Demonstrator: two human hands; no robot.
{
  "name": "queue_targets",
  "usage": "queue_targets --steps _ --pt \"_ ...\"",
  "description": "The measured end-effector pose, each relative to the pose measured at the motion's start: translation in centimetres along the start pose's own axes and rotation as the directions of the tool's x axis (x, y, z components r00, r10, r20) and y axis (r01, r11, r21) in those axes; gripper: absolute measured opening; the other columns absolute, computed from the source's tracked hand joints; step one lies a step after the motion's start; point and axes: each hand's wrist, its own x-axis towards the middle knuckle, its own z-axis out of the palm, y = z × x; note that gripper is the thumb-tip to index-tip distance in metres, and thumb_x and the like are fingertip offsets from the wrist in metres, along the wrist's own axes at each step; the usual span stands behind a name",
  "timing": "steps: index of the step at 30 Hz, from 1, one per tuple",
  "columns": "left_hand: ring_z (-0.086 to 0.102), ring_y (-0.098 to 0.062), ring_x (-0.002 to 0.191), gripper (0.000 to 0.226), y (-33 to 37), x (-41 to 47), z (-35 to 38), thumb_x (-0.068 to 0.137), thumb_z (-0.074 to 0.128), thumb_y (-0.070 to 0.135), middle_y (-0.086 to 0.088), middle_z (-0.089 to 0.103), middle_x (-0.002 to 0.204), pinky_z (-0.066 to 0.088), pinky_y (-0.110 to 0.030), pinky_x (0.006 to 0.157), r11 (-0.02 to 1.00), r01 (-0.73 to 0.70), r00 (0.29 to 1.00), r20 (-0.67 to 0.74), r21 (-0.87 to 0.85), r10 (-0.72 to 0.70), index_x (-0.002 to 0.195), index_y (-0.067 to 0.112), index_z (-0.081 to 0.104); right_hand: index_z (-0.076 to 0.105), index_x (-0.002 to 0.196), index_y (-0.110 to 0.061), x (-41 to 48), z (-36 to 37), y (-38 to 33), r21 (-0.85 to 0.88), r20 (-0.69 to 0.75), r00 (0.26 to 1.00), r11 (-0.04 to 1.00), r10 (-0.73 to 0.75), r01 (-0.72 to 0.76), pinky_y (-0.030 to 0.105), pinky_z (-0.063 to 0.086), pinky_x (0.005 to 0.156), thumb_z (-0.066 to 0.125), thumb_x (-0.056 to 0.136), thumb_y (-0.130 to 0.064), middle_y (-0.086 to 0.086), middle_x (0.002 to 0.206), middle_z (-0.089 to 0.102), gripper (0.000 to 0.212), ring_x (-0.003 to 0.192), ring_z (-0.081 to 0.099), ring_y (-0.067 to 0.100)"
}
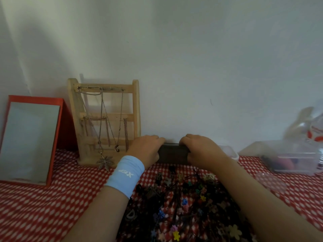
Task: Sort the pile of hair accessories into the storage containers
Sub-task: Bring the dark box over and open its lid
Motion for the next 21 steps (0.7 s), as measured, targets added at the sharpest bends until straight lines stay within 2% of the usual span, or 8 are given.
queue_targets --steps 4,6,9,12,13,15,18,21 --pt "0.062 -0.024 0.098 0.036 -0.2 0.1 0.0 0.091 0.05 0.02 -0.005 0.066 0.111 0.051 -0.033 0.076 1.0 -0.021 1.0 0.017 0.02 0.02 0.126 0.019 0.058 0.058 0.112 -0.027 -0.3 0.2 0.5 0.119 -0.007 1.0 0.993 0.024 -0.023 0.03 0.052 0.079 0.067 0.081 -0.024 -0.007 0.102 0.057 0.033 0.092 0.056 0.014" --pt "0.063 -0.024 0.099 0.036 -0.4 0.1 -0.1 0.093 0.05 0.019 -0.006 0.067 0.112 0.051 -0.034 0.077 0.999 -0.036 0.999 -0.004 -0.009 0.036 0.128 0.018 0.059 0.054 0.12 -0.028 -0.4 0.4 0.7 0.164 0.002 0.999 0.986 0.034 -0.034 0.028 0.049 0.084 0.075 0.078 -0.029 -0.009 0.109 0.054 0.048 0.098 0.051 0.012" --pt "0.062 -0.029 0.103 0.038 -0.7 -0.3 0.2 0.093 0.053 0.01 -0.01 0.068 0.114 0.053 -0.041 0.084 0.99 -0.093 0.992 -0.094 -0.109 0.083 0.131 0.013 0.059 0.046 0.13 -0.029 -0.6 0.6 1.0 0.143 0.0 0.999 0.989 0.045 -0.045 0.03 0.042 0.093 0.082 0.073 -0.033 -0.007 0.12 0.05 0.067 0.11 0.047 0.015" --pt "0.061 -0.025 0.108 0.037 -1.2 -0.3 0.4 0.095 0.054 0.007 -0.007 0.067 0.119 0.048 -0.035 0.094 0.965 -0.069 0.99 -0.138 -0.252 0.035 0.13 0.015 0.06 0.039 0.136 -0.034 -0.9 0.4 1.2 0.063 -0.031 0.998 0.997 0.046 -0.044 0.035 0.035 0.104 0.08 0.071 -0.048 -0.009 0.129 0.047 0.078 0.119 0.043 0.015" --pt "0.059 -0.022 0.11 0.036 -1.4 -0.3 0.2 0.097 0.052 0.009 -0.004 0.066 0.121 0.046 -0.03 0.096 0.954 -0.035 0.992 -0.126 -0.299 -0.003 0.131 0.017 0.06 0.038 0.137 -0.035 -1.0 0.3 1.2 0.082 -0.015 0.998 0.995 0.058 -0.056 0.035 0.035 0.105 0.076 0.073 -0.054 -0.01 0.13 0.047 0.077 0.12 0.042 0.014" --pt "0.058 -0.02 0.112 0.035 -1.5 -0.1 -0.1 0.097 0.054 0.011 -0.002 0.065 0.122 0.042 -0.025 0.096 0.94 0.021 0.994 -0.096 -0.341 -0.057 0.13 0.019 0.062 0.039 0.138 -0.035 -1.0 0.3 1.0 0.191 0.017 0.995 0.977 0.096 -0.097 0.037 0.038 0.104 0.064 0.086 -0.059 -0.009 0.131 0.049 0.063 0.119 0.044 0.014" --pt "0.056 -0.018 0.116 0.04 -1.3 0.1 -0.5 0.092 0.061 0.01 0.001 0.063 0.125 0.041 -0.028 0.101 0.941 0.032 0.993 -0.095 -0.336 -0.068 0.13 0.022 0.061 0.047 0.134 -0.03 -0.8 0.3 0.8 0.241 -0.028 0.992 0.964 0.123 -0.112 0.037 0.043 0.1 0.049 0.101 -0.043 -0.004 0.13 0.056 0.035 0.115 0.049 0.015" --pt "0.048 -0.016 0.122 0.051 -0.8 0.2 -0.9 0.088 0.065 0.011 0.008 0.057 0.131 0.039 -0.034 0.105 0.963 0.014 0.998 -0.063 -0.27 -0.032 0.134 0.031 0.053 0.056 0.127 -0.027 -0.8 0.0 0.7 0.267 -0.064 0.982 0.952 0.175 -0.152 0.035 0.048 0.093 0.052 0.102 -0.032 -0.004 0.124 0.064 0.026 0.109 0.057 0.017"
